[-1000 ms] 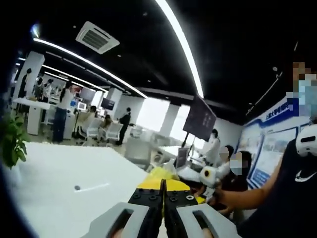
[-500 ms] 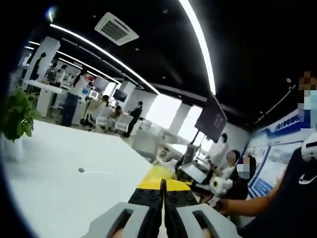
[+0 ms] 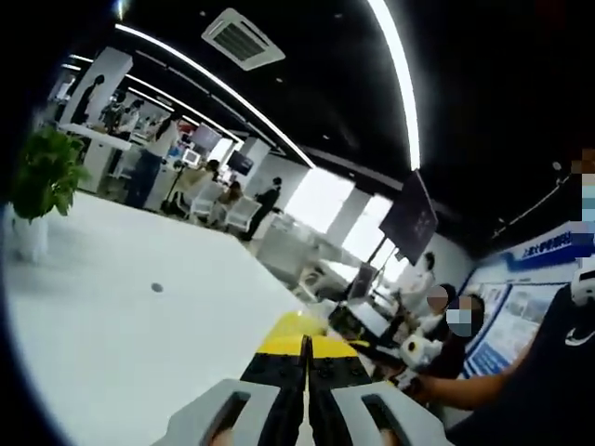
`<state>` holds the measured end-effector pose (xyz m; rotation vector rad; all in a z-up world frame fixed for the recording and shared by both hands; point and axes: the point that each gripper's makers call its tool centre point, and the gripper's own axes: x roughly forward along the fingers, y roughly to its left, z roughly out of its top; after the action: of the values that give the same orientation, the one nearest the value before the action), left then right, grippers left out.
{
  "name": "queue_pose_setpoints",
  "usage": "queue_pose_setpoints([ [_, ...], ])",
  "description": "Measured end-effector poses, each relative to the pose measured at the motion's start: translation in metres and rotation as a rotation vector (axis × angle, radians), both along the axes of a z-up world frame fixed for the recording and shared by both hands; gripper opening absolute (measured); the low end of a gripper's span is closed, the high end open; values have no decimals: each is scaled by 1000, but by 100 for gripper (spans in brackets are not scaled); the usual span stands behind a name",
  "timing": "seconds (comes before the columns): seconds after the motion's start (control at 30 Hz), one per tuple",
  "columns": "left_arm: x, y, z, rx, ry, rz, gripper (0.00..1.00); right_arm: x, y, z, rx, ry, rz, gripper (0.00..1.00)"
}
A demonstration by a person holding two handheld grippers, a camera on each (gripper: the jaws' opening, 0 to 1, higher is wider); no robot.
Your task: Compare the silicone blocks by pressing each to a similar depth, holding the contact briefly, and releasing to observe deformation and rebound differences across the visible hardness samples.
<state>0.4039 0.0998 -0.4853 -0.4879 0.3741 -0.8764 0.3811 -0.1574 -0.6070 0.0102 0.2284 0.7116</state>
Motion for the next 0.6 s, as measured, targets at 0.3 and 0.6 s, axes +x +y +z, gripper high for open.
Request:
queue_pose_setpoints([
  [0.3,1,6,-31,-16,76,18,0,-4,-2,-10,-4,18,-1,96],
  [0.6,2,9,-58,-21,137,29,0,-4,-9,-14,-10,31,-12,96],
])
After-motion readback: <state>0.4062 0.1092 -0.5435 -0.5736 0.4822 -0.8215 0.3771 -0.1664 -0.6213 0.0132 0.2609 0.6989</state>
